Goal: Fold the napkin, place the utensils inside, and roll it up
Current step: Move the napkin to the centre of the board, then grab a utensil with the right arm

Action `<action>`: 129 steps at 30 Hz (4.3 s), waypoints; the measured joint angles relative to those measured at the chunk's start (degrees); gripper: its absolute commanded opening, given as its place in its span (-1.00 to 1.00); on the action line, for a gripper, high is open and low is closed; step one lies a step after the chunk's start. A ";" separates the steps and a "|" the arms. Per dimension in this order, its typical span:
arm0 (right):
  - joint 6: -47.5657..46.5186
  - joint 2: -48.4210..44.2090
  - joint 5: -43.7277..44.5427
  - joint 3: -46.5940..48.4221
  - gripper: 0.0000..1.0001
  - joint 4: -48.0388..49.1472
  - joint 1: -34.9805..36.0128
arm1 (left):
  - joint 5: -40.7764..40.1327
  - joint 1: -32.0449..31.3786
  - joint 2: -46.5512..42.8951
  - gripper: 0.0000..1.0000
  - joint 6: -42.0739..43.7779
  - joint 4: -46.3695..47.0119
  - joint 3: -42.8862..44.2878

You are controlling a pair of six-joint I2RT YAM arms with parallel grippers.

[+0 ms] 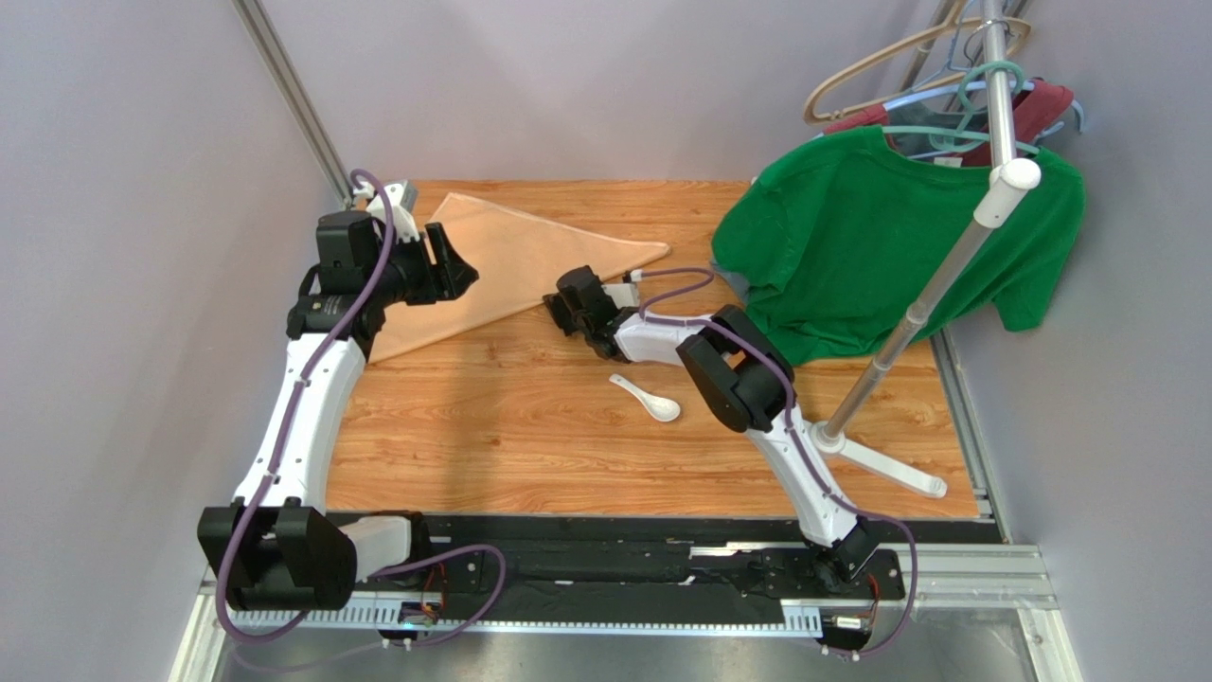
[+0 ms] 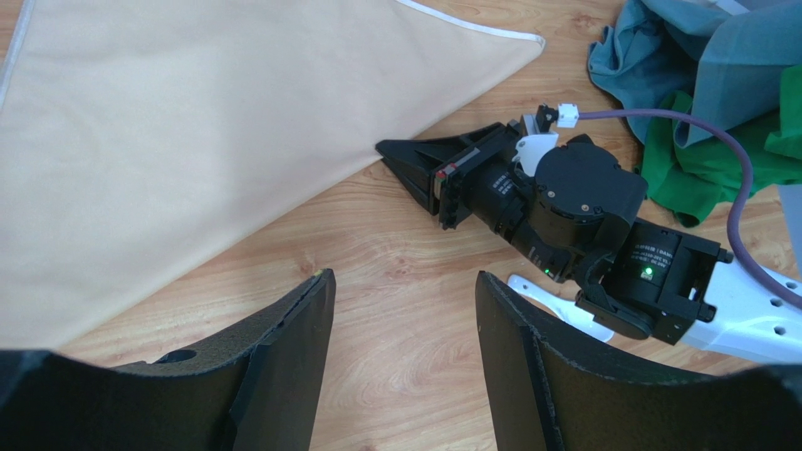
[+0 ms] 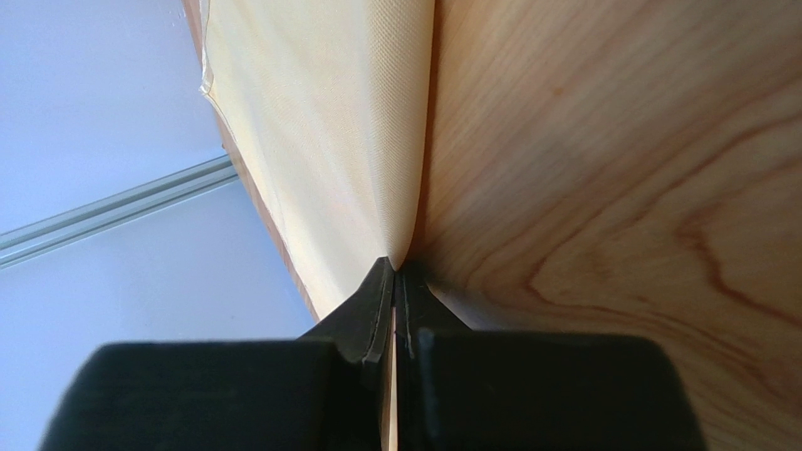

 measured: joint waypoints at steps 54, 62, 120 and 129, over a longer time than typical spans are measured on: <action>-6.12 -25.53 -8.94 -42.60 -0.19 13.38 5.64 | -0.72 0.66 -0.92 0.31 0.07 0.48 -0.35; -18.32 -32.00 -9.20 -42.34 0.33 7.48 6.73 | -0.48 0.66 -0.92 0.32 0.07 0.46 -0.35; -111.71 -33.51 -19.63 -30.23 -0.63 -28.46 1.11 | -10.82 0.70 -10.10 0.43 5.97 0.74 -3.72; -109.33 -33.64 -23.17 -30.62 -1.00 -27.89 0.94 | -11.19 0.70 -10.10 0.43 5.97 0.66 -3.72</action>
